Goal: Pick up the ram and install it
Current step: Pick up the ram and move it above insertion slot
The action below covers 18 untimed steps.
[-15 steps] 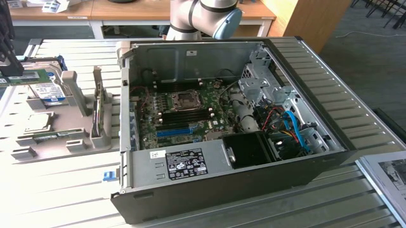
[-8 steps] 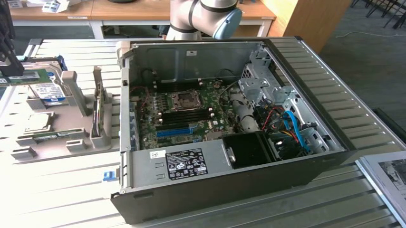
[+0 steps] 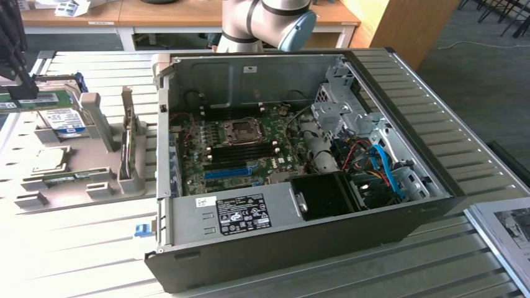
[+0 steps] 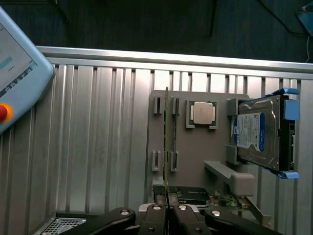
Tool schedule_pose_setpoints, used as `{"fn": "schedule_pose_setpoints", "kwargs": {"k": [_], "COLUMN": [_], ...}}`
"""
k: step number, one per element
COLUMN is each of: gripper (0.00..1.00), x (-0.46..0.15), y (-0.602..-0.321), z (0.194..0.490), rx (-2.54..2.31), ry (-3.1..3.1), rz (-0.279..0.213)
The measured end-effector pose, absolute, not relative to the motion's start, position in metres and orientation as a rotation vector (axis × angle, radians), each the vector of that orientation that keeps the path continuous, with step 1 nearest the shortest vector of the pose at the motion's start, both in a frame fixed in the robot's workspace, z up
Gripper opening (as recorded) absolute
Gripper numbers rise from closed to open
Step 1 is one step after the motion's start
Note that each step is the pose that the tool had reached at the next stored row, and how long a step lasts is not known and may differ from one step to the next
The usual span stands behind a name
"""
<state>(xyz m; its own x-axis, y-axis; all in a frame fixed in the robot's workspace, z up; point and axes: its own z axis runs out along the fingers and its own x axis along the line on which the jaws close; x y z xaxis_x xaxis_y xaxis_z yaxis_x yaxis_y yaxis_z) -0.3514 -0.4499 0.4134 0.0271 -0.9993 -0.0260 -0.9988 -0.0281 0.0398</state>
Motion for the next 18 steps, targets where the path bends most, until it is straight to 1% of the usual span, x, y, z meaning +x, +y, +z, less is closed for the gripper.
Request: {"fn": "schedule_pose_setpoints", "kwargs": {"k": [18], "gripper": [0.12], "x": [-0.319], "y": [-0.45], "z": [0.413], "rx": [2.244], "ry": [-2.183], "rz": [-0.073]}}
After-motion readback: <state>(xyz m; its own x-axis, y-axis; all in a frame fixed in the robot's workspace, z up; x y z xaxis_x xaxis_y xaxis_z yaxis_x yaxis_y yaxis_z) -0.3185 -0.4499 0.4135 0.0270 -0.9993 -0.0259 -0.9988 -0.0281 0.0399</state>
